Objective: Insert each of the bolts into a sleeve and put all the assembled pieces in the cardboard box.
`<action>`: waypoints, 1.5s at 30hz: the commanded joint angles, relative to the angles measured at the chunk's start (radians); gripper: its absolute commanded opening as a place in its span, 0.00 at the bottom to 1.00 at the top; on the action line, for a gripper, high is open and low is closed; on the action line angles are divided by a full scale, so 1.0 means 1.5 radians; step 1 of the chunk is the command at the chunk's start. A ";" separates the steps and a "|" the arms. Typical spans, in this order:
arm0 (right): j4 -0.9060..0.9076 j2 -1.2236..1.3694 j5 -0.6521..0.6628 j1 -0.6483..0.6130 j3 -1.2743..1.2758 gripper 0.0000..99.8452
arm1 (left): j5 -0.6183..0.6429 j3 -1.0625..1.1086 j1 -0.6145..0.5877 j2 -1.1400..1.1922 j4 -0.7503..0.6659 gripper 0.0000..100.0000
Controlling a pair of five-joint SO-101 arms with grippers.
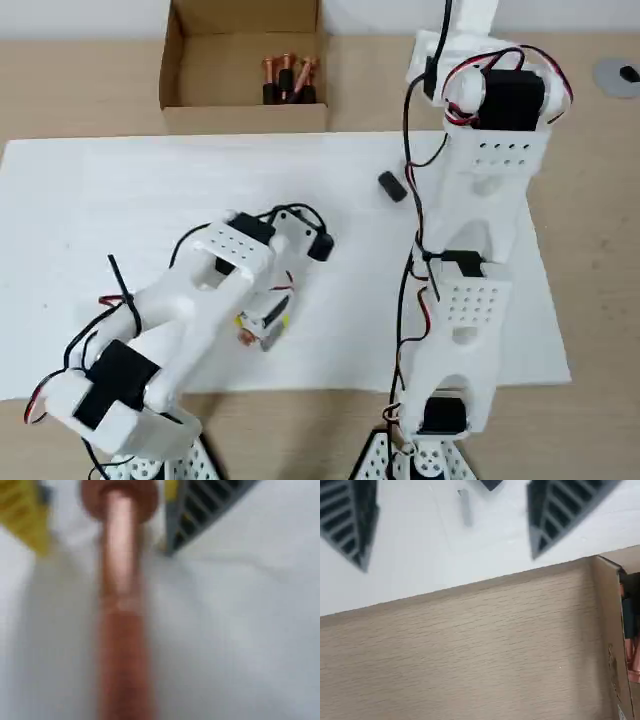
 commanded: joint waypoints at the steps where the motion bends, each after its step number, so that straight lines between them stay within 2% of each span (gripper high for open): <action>1: 0.008 -0.011 -0.007 0.012 -0.034 0.25 | 0.003 -0.002 0.000 -0.007 -0.068 0.00; 12: 0.008 -0.011 -0.007 0.012 -0.034 0.25 | 0.002 -0.013 -0.005 -0.015 -0.062 0.01; 14: 0.008 -0.011 -0.007 0.012 -0.034 0.25 | -0.009 -0.046 -0.005 -0.015 -0.012 0.01; 16: 0.009 -0.012 -0.007 0.012 -0.034 0.25 | -0.058 -0.110 -0.002 -0.015 0.077 0.01; 18: 0.009 -0.012 -0.007 0.012 -0.034 0.25 | -0.096 -0.195 -0.006 -0.015 0.167 0.01; 22: 0.009 -0.012 -0.007 0.012 -0.034 0.25 | -0.104 -0.410 -0.045 -0.015 0.311 0.01; 25: 0.009 -0.012 -0.007 0.012 -0.034 0.25 | -0.102 -0.503 -0.094 -0.015 0.312 0.01; 29: 0.009 -0.012 -0.007 0.018 -0.034 0.25 | -0.093 -0.545 -0.166 -0.010 0.311 0.01; 31: 0.009 -0.012 -0.007 0.022 -0.034 0.25 | -0.032 -0.549 -0.207 -0.007 0.307 0.01; 33: 0.009 -0.012 -0.007 0.029 -0.034 0.25 | 0.097 -0.537 -0.254 -0.001 0.289 0.01; 37: 0.009 -0.011 -0.008 0.026 -0.034 0.25 | 0.457 -0.530 -0.347 0.009 0.262 0.01; 39: 0.009 -0.011 -0.011 0.017 -0.033 0.25 | 0.656 -0.538 -0.356 0.006 0.252 0.01; 41: 0.009 -0.011 -0.030 0.009 -0.033 0.25 | 0.818 -0.545 -0.353 0.006 0.252 0.01; 43: 0.009 -0.011 -0.042 0.007 -0.033 0.25 | 0.872 -0.559 -0.328 0.006 0.245 0.01; 45: 0.009 -0.011 -0.045 0.007 -0.033 0.25 | 0.874 -0.571 -0.310 0.008 0.232 0.01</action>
